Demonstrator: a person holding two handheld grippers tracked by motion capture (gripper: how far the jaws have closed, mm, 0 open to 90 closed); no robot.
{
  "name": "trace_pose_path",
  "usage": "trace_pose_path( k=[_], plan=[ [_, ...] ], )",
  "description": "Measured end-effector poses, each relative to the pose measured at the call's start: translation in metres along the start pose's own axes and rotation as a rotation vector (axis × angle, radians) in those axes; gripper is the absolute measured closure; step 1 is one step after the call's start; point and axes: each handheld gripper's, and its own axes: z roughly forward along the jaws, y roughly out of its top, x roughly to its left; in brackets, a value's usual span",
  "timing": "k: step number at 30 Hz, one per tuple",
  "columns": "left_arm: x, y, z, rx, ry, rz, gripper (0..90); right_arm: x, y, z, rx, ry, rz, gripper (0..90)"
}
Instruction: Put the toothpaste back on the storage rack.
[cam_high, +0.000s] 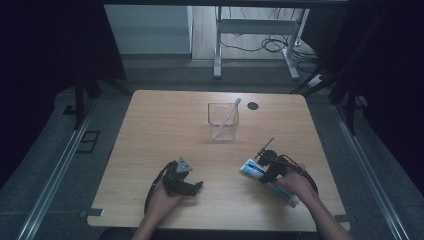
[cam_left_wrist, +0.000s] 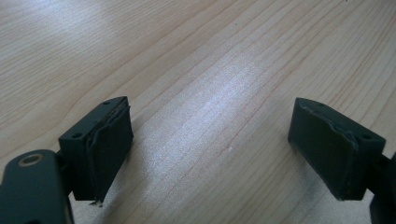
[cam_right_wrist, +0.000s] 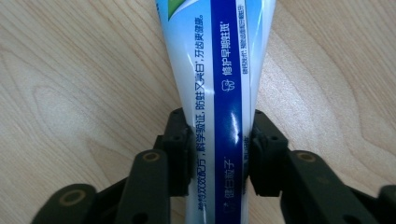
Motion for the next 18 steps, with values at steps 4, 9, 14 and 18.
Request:
trace_pose_path(
  k=[4,9,14,18],
  plan=[
    [0.0,0.0,0.0,0.0,0.0,0.0,13.7,-0.002,-0.003,-0.003,-0.02,0.007,0.007,68.9],
    [0.0,0.0,0.0,0.0,0.0,0.0,13.8,-0.004,-0.005,-0.006,-0.035,0.02,0.015,70.1],
    [0.0,0.0,0.0,0.0,0.0,0.0,13.7,-0.008,-0.008,-0.013,-0.079,0.031,0.035,70.6],
    [0.0,0.0,0.0,0.0,0.0,0.001,13.7,-0.011,-0.01,-0.019,-0.105,0.037,0.044,71.0]
  ],
)
